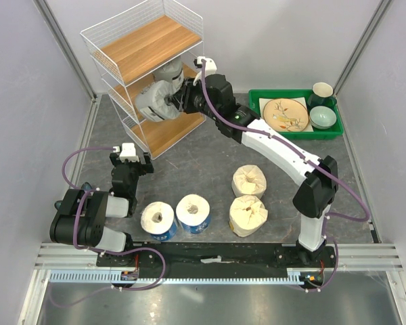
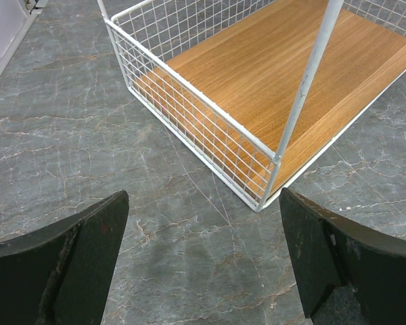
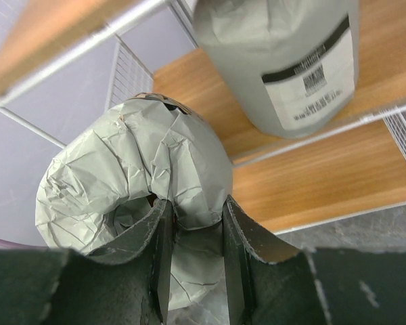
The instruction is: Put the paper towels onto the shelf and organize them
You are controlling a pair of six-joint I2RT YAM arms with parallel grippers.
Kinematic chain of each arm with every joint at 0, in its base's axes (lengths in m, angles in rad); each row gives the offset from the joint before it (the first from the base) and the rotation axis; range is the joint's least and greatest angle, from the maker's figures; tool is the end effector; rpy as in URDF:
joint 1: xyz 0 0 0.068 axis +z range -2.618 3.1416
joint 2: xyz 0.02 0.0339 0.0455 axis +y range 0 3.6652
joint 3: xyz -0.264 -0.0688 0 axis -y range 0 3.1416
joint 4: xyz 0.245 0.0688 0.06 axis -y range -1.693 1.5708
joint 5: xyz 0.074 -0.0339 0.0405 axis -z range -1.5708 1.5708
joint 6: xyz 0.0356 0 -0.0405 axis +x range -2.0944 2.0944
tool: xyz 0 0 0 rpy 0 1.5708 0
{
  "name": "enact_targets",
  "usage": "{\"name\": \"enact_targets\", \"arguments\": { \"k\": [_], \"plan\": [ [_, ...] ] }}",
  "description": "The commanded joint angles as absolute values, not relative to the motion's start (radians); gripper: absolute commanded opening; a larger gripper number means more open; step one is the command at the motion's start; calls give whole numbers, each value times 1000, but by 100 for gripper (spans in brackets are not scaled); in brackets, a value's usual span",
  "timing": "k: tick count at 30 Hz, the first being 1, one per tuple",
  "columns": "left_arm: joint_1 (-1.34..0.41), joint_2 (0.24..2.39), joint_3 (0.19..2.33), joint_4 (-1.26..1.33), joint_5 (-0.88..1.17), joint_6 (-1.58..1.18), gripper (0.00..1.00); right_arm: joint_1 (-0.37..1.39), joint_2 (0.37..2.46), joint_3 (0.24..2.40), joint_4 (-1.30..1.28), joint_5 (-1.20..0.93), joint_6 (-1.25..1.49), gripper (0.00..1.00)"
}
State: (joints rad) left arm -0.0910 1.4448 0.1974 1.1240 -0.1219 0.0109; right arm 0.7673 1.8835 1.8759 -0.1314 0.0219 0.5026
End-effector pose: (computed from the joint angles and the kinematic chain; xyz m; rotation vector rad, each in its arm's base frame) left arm 0.2295 -0.0166 0.1487 -0.0049 1.6935 0.0433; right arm 0.3282 0.3154 0.4076 -0.2204 1.7851 0.9121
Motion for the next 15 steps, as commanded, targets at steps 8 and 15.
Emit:
{"name": "enact_targets", "arguments": {
  "k": [8, 15],
  "plan": [
    [-89, 1442, 213, 1169, -129, 9, 100, 776, 1928, 1983, 41, 46, 532, 18],
    [-89, 1442, 213, 1169, -129, 11, 100, 778, 1963, 1999, 67, 71, 535, 18]
  ]
}}
